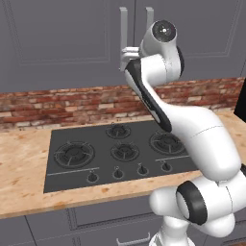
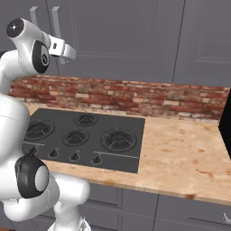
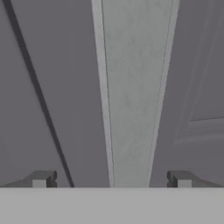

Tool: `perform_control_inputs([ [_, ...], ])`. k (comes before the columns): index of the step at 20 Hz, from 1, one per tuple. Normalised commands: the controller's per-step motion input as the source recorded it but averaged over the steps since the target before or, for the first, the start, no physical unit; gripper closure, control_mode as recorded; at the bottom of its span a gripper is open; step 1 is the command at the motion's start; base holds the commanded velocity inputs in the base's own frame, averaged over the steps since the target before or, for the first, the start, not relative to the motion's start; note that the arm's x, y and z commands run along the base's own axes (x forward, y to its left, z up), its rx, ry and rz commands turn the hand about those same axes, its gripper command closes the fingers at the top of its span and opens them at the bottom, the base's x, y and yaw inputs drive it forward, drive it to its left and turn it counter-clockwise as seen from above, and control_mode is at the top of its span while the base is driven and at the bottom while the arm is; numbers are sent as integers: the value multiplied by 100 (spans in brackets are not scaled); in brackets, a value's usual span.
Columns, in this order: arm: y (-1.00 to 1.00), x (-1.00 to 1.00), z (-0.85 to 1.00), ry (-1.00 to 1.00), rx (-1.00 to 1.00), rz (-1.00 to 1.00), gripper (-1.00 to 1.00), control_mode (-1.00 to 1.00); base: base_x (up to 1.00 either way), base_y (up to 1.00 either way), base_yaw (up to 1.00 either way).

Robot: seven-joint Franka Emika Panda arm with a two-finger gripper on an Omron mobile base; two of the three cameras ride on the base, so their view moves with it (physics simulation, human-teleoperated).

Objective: Open the cabinet. Pick the spray and place it next to the sink. Then close the cabinet.

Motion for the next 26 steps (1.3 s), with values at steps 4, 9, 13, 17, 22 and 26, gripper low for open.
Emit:
perform_control_inputs([
  [4,-15,10,3,-2,0,4,-100,-100,0,0,0],
  [9,-14,34,-1,-11,0,3,-100,-100,0,0,0],
  [13,0,40,-8,-17,0,0,-100,-100,0,0,0],
  [17,0,7,-9,-5,0,0,-100,-100,0,0,0],
  [22,0,0,0,0,0,0,-100,-100,0,0,0],
  [26,0,0,0,0,0,0,100,-100,0,0,0],
])
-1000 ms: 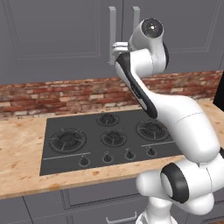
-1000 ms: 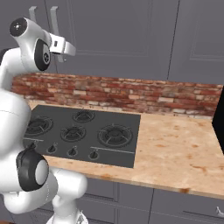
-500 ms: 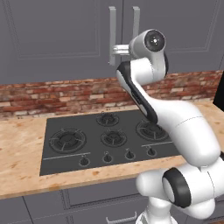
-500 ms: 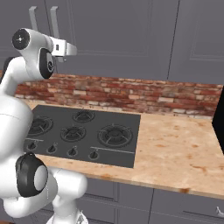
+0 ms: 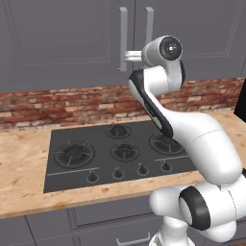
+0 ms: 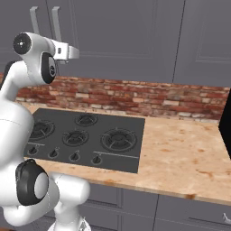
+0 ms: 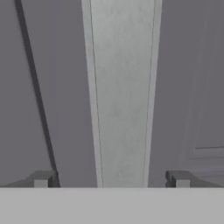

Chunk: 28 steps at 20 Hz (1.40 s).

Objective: Open the cabinet. Pick the spray and place it next to the sink. Then close the cabinet.

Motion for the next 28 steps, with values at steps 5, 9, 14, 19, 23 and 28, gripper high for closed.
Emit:
perform_control_inputs([
  [5,0,0,0,0,0,0,100,-100,0,0,0],
  [9,0,0,0,0,0,0,100,-100,0,0,0],
  [14,0,0,0,0,0,0,100,-100,0,0,0],
  [19,-28,-9,0,0,0,0,100,-100,0,0,0],
  [23,-35,-43,0,0,3,0,100,-100,0,0,0],
  [28,-32,-60,0,0,3,0,100,-100,0,0,0],
])
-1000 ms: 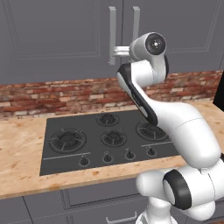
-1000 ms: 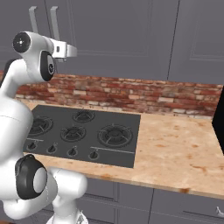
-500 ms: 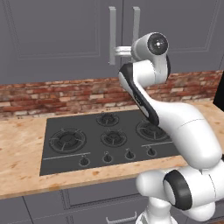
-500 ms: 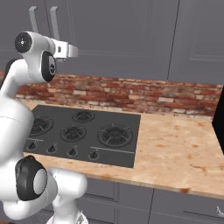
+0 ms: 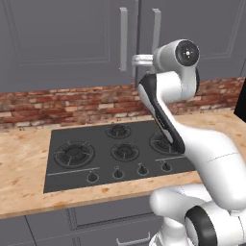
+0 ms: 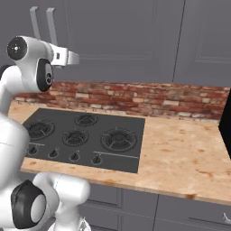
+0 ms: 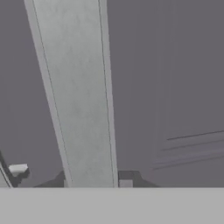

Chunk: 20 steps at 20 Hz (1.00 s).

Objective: Open the cabinet. Pick the spray and place it next to the sink. Then close the cabinet.

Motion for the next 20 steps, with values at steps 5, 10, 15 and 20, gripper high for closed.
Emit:
perform_control_inputs([
  [5,-33,-72,0,0,5,0,100,-100,0,0,0],
  [10,-36,-88,0,0,4,0,100,-100,0,0,0],
  [15,-34,-86,0,0,3,0,100,-100,0,0,0],
  [20,-34,-85,0,0,3,0,100,-100,0,0,0],
])
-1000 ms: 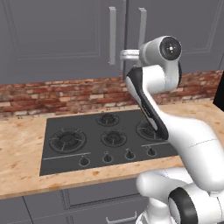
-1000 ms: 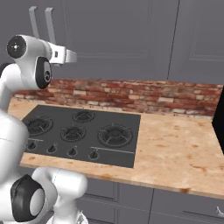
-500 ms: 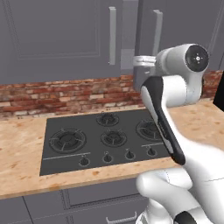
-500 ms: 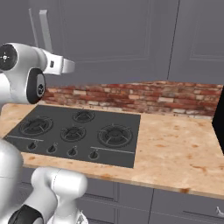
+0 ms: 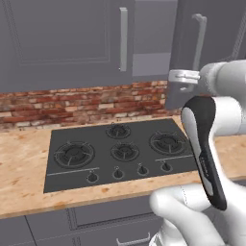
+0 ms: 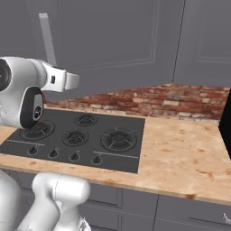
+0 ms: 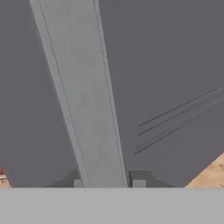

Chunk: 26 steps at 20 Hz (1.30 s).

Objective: Open the cabinet. Pick the spray and place it next to the sink. Then close the cabinet.

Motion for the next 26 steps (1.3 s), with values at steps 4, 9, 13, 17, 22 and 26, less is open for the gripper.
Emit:
perform_control_inputs([
  [4,-40,-84,0,0,3,0,100,-100,0,0,0],
  [9,-42,-84,0,0,2,0,100,-100,0,0,0],
  [13,-42,-82,0,0,1,0,100,-100,0,0,0],
  [17,-38,-74,0,0,0,0,100,-100,0,0,0],
  [22,-4,-3,0,0,0,0,-100,-100,0,0,0],
  [26,0,0,0,0,0,0,-100,-100,0,0,0],
])
